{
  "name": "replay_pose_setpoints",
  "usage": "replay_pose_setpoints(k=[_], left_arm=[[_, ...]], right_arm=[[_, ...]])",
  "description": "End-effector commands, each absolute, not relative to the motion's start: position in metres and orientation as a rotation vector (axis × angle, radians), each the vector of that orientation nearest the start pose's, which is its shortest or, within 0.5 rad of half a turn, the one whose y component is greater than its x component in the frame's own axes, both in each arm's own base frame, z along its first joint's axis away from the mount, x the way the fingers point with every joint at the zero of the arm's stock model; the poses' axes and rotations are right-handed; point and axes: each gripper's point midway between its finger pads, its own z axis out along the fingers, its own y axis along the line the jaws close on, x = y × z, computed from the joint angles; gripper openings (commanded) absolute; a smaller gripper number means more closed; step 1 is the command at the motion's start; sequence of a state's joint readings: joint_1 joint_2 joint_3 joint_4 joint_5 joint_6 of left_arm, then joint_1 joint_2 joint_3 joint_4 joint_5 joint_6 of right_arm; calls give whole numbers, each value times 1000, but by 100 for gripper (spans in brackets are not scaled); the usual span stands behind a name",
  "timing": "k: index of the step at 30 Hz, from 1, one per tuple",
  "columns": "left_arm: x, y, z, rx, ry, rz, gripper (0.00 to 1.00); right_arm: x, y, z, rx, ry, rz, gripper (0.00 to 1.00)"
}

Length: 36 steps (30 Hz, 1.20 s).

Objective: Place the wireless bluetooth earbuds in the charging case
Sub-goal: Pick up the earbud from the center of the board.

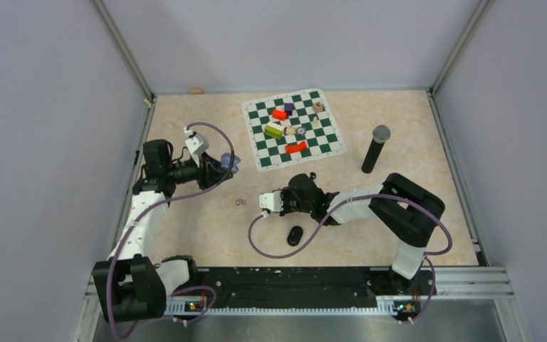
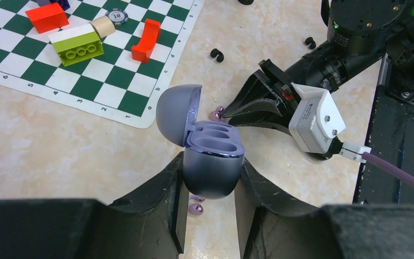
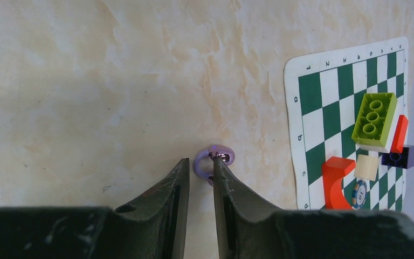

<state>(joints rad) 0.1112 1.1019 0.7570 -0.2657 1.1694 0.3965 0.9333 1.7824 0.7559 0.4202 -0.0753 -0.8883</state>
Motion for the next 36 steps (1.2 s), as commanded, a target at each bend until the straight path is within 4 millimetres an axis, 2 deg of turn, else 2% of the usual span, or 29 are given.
replay_pose_setpoints(k=[1, 10, 13, 22, 29, 36], left_arm=[[275, -125, 210, 894, 1647, -896, 0], [276, -124, 210, 888, 1656, -898, 0], [276, -124, 210, 887, 1655, -900, 0], [276, -124, 210, 889, 1657, -903, 0], [276, -124, 209, 889, 1660, -908, 0], [276, -124, 208, 891, 1661, -915, 0]], right_arm=[[278, 346, 15, -1780, 1349, 107, 23], [276, 344, 7, -1811, 1375, 108, 24], [279, 344, 8, -1800, 1377, 94, 20], [298, 343, 27, -1682, 1374, 5, 14], [304, 345, 44, -1612, 1341, -16, 7], [304, 347, 52, -1587, 1329, -4, 0]])
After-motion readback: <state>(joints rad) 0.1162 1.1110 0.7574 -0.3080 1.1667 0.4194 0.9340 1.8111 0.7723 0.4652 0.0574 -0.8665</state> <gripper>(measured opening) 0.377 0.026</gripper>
